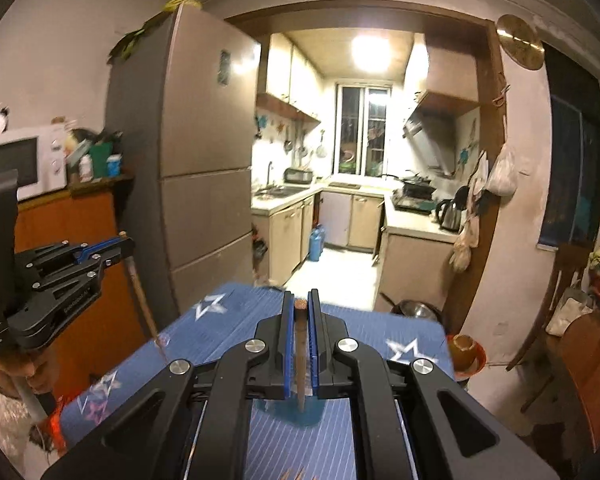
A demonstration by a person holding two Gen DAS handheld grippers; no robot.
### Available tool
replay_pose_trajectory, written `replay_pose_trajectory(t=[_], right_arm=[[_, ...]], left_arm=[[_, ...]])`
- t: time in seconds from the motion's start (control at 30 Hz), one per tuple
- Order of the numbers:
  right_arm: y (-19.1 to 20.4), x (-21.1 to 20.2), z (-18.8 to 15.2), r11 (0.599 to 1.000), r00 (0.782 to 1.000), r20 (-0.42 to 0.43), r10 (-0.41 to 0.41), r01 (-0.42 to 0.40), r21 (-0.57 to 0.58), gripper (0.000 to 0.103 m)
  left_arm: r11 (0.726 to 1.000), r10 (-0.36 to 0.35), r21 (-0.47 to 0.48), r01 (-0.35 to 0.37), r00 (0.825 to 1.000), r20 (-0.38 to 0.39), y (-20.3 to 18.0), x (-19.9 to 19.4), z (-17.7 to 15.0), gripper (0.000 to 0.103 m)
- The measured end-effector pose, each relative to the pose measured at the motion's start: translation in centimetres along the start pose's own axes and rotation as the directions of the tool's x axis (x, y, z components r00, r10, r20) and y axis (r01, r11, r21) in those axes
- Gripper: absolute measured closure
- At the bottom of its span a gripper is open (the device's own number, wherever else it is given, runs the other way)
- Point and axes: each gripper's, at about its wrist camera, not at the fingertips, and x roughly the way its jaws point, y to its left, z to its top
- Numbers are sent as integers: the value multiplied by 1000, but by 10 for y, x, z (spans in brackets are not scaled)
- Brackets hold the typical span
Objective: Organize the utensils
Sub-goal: 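Lift and carry the chopsticks in both tools over the teal utensil holder, then lower the chopsticks into the holder and open both tools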
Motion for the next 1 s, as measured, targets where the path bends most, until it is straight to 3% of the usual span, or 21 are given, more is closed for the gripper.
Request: replay_pose_trajectory(t=[0.13, 0.27, 0.37, 0.53, 0.77, 0.93, 1.0], right_arm=[[-9, 28, 24, 1000, 1000, 9, -23, 23, 15, 95], [-11, 60, 30, 999, 999, 22, -41, 41, 13, 95], [-14, 87, 23, 998, 999, 9, -49, 49, 26, 95], [-21, 128, -3, 997, 998, -46, -43, 46, 67, 95], [-21, 166, -46, 995, 993, -106, -47, 57, 88, 95], [-18, 178, -72, 993, 989, -135, -57, 71, 98, 95], [-19, 178, -79, 991, 987, -145, -66, 81, 103, 84]], left_arm=[[997, -76, -29, 78, 996, 55, -17, 31, 33, 98], [990, -132, -45, 135, 989, 68, -35, 64, 35, 98], [990, -142, -20, 143, 988, 57, -49, 94, 19, 98], [986, -157, -62, 154, 987, -29, -46, 140, -21, 98], [986, -162, -62, 157, 983, -91, -41, 165, -66, 98], [995, -96, -51, 91, 990, -107, -35, 172, -92, 98], [994, -97, -59, 91, 988, -121, -29, 172, -97, 98]])
